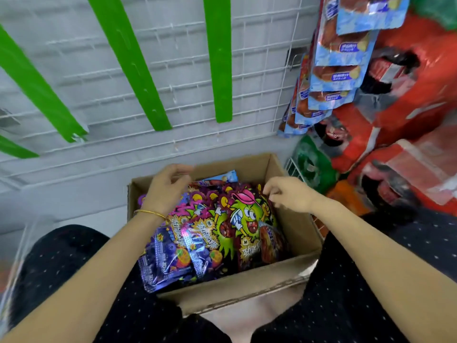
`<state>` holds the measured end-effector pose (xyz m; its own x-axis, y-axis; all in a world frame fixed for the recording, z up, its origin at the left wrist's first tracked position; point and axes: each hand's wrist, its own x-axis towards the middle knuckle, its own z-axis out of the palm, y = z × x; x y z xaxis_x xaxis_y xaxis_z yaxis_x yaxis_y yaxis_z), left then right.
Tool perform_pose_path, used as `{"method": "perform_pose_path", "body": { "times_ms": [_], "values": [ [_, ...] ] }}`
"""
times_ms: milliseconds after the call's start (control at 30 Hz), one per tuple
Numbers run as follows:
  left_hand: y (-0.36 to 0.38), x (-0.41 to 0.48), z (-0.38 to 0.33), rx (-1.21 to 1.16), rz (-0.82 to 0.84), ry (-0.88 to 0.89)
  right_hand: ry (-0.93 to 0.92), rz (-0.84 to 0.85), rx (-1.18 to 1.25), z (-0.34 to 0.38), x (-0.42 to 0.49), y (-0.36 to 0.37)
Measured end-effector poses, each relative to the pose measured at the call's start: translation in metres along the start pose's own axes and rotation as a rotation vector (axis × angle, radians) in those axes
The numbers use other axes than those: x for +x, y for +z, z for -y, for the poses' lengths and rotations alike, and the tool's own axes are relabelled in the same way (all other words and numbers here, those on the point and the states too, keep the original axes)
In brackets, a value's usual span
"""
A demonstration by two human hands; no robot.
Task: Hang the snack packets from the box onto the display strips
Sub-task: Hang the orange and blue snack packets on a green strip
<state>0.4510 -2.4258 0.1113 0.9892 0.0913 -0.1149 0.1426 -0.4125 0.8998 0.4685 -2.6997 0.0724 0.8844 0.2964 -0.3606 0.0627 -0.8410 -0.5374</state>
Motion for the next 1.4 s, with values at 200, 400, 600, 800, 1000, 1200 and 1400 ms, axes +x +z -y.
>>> {"method": "perform_pose_path", "body": {
  "times_ms": [200, 400, 600, 800, 1000, 1200, 1400],
  "values": [
    [0.006, -0.005, 0.000, 0.000, 0.052, 0.023, 0.118, 0.216, -0.078, -0.029, 0.021, 0.054],
    [0.017, -0.001, 0.000, -0.016, 0.108, 0.014, 0.131, 0.188, 0.093, -0.043, 0.029, 0.090],
    [0.020, 0.002, 0.006, -0.026, 0.090, -0.016, 0.023, 0.238, -0.106, -0.053, 0.032, 0.087],
    [0.035, 0.000, 0.001, -0.007, 0.198, 0.002, 0.006, 0.252, 0.202, -0.025, 0.024, 0.027],
    [0.058, -0.007, -0.024, 0.050, 0.456, 0.058, -0.096, -0.055, 0.562, 0.011, 0.005, -0.037],
    [0.055, 0.016, -0.075, -0.050, 0.308, 0.155, -0.187, -0.338, 0.760, 0.040, -0.018, -0.085],
    [0.046, 0.038, -0.169, -0.193, 0.248, 0.240, -0.335, -0.545, 0.763, 0.066, -0.042, -0.146]
  ]
}}
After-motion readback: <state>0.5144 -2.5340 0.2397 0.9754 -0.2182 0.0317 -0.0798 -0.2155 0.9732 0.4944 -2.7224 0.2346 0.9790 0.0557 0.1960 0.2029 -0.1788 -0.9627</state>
